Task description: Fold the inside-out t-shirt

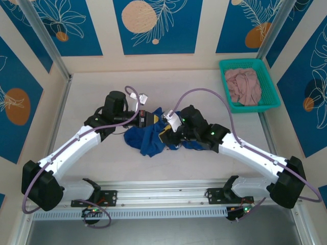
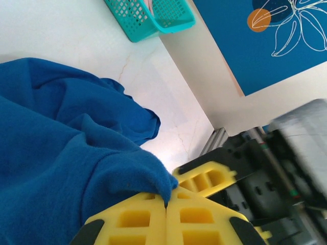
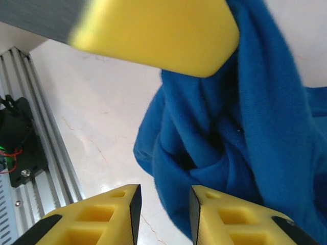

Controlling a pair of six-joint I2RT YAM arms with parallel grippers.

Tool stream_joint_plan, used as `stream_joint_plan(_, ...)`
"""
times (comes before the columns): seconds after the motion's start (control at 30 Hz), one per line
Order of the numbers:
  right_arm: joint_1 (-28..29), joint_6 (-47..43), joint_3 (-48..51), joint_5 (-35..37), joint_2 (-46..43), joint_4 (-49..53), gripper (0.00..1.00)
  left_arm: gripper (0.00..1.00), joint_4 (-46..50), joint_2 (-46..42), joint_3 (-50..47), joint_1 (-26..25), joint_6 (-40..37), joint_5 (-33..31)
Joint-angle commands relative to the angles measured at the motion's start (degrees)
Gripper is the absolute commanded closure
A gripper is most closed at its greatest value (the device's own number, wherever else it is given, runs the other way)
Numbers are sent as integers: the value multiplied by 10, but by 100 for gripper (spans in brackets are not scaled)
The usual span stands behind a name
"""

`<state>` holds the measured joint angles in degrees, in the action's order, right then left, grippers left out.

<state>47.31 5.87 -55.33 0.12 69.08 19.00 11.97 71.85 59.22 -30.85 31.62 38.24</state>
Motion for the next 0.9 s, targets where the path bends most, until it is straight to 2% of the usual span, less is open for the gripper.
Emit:
stream_joint_plan(0.0, -1, -8, -11, 38, 14, -23, 68, 100, -10, -3, -1, 6, 4, 6)
stream_joint_plan(0.5, -43, -9, 1, 23, 14, -26, 64, 100, -10, -4, -2, 6, -1, 10)
stream_joint_plan(0.73, -49, -14, -5, 14, 40, -37, 63, 100, -10, -5, -2, 6, -1, 10)
stream_joint_plan(0.8, -49, -15, -8, 9, 48, -39, 65, 100, -9, -5, -1, 6, -1, 10)
stream_joint_plan(0.87, -49, -17, -9, 4, 48, -39, 76, 100, -9, -5, 0, 6, -1, 8)
